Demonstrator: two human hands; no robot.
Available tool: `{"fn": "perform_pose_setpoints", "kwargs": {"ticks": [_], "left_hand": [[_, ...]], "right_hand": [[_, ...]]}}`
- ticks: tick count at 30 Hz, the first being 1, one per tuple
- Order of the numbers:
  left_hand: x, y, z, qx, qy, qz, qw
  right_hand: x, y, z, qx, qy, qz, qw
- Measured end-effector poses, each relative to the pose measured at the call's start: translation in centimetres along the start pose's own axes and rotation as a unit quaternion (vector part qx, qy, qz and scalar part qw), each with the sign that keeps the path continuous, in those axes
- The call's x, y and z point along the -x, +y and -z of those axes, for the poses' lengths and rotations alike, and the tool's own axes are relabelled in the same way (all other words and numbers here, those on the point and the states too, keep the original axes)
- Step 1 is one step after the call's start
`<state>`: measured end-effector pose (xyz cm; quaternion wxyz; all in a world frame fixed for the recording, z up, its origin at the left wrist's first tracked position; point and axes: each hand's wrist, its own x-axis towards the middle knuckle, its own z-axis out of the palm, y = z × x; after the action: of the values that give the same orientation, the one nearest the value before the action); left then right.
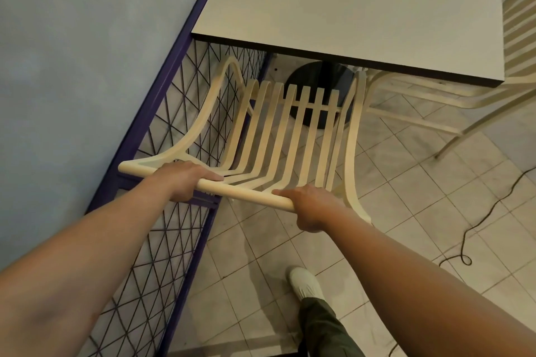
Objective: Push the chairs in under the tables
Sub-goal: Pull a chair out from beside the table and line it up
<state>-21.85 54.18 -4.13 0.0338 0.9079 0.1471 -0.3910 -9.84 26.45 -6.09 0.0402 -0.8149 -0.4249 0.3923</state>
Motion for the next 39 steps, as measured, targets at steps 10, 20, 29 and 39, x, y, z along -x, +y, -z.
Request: {"fn": "perform_pose_setpoints", "kwargs": {"ticks": [10, 20, 29, 39], "left_hand": [[0.4, -0.5, 0.0, 0.010, -0.019, 0.011, 1.000], [1.7, -0.7, 1.2, 0.019, -0.036, -0.005, 0.999], [0.5, -2.9, 1.9, 0.039, -0.087, -0.088, 0.991], [-1.5, -4.3, 1.6, 0.043, -0.117, -0.153, 0.980]], "right_hand": [[0.8, -0.2, 1.4, -0.026, -0.043, 0.023, 0.998], [1.2, -0.8, 1.5, -0.034, -0.029, -0.020, 0.999], [0.3, -2.0, 0.9, -0.051, -0.015, -0.103, 0.993], [-0.8, -4.7, 0.7, -0.024, -0.014, -0.182, 0.983]]}}
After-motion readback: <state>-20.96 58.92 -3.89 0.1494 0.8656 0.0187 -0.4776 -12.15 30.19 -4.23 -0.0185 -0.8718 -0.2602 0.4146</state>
